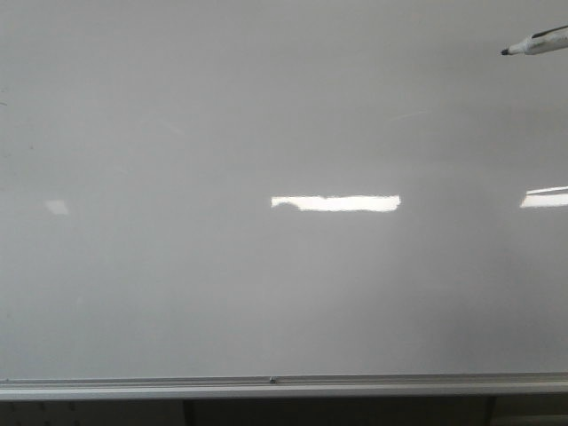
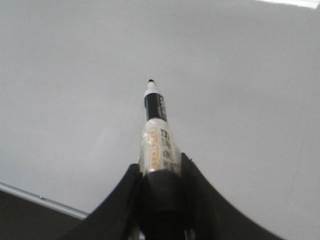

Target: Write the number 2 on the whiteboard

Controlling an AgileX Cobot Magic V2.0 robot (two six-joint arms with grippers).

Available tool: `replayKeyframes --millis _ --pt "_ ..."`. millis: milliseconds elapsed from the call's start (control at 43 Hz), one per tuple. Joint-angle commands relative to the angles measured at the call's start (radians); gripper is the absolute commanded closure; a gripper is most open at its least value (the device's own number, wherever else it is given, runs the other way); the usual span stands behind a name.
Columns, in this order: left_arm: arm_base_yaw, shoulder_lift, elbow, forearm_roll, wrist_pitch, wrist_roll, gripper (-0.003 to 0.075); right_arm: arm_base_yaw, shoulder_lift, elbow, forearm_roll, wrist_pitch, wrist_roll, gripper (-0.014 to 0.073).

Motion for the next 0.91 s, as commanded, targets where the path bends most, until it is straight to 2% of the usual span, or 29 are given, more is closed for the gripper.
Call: replayKeyframes --millis 0,140,279,885 --pt "0.003 -0.004 -0.027 -0.029 -0.077 -0.012 0.0247 0.033 0.003 -0.014 0.091 -0.155 -0.094 0.067" --pt "0.003 -0.004 -0.027 -0.029 -0.081 -0.012 0.0247 0.1 0.059 -0.014 0.091 -0.283 -0.109 0.067" --pt "0.003 -0.004 -0.027 -0.029 -0.081 -0.012 0.0247 0.125 0.135 -0.021 0.089 -0.383 -0.109 0.067" --pt "0.003 -0.004 -0.027 -0.029 -0.081 -0.012 0.0247 0.124 0.38 -0.192 0.086 -0.436 -0.116 0.0673"
